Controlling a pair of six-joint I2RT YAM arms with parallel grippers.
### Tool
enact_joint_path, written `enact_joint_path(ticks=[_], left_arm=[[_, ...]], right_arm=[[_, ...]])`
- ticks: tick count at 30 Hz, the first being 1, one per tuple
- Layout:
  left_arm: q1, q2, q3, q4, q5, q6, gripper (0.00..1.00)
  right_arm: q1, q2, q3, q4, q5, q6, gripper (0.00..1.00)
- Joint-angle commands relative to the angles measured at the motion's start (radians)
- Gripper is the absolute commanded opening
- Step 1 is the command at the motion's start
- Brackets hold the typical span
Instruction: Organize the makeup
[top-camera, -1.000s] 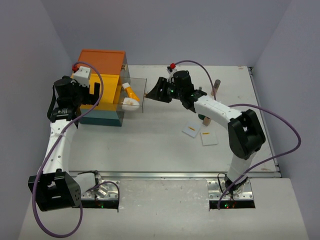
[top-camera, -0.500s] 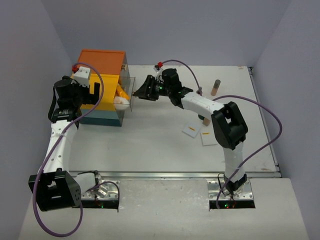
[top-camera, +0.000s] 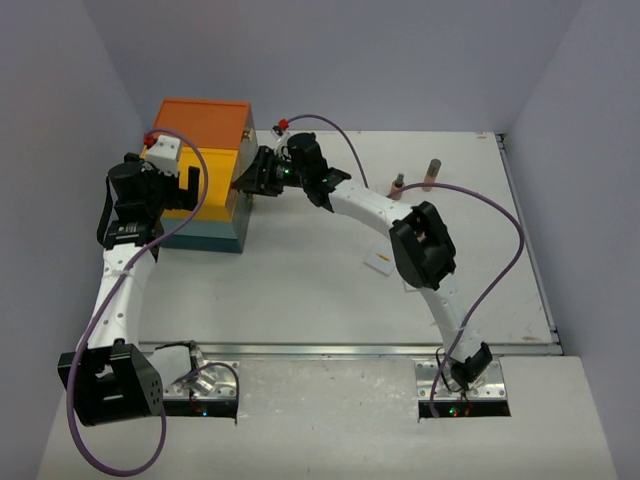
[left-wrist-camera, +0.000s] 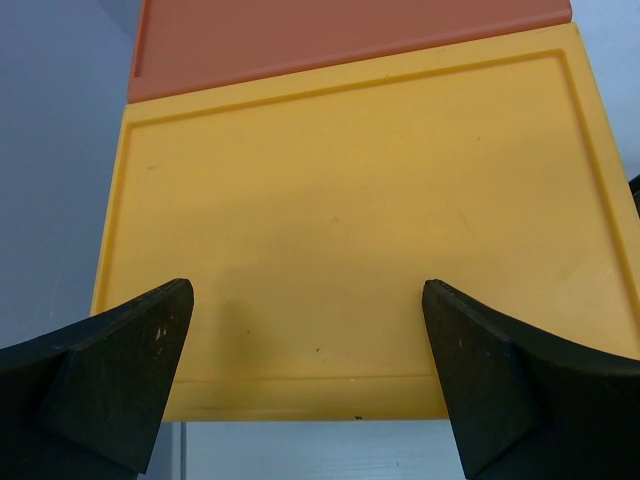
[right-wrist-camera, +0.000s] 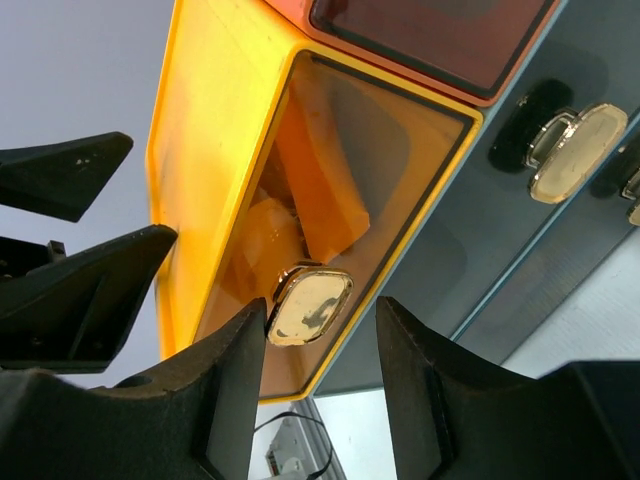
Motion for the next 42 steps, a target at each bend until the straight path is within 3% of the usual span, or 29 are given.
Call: enact_joint_path(ticks=[1,8,18,26,34,42], left_arm=[[0.008,-0.008,-0.027,-0.033,0.012,0.023,1.00],[0.008,-0.006,-0.023,-0.039,0.012,0.019,1.00],[0.008,-0.009,-0.005,-0.065,0.038,0.008,1.00],[0.008,-0.073,0.036,-0.148,0.061,0.010,1.00],[0.008,-0.073,0.054,-0.166,0.061,0.031,1.00],[0.008,-0.104,0.036,-0.145,0.062,0.038,1.00]], right_arm=[[0.012,0.042,0.085,-0.010,0.049,-0.001,0.47],[0.005,-0.059,-0.040,0.002,0.083,-0.058,0.48],[-0.086,-0.273,-0.358,0.070,0.122,-0.067,0.52],[-0.105,-0.330,-0.404,0.075,0.085,-0.061,0.54],[-0.133,-0.221,-0.250,0.100,0.061,0.019,0.55],[-0.144,-0.011,0.066,0.117,0.138,0.135,0.55]])
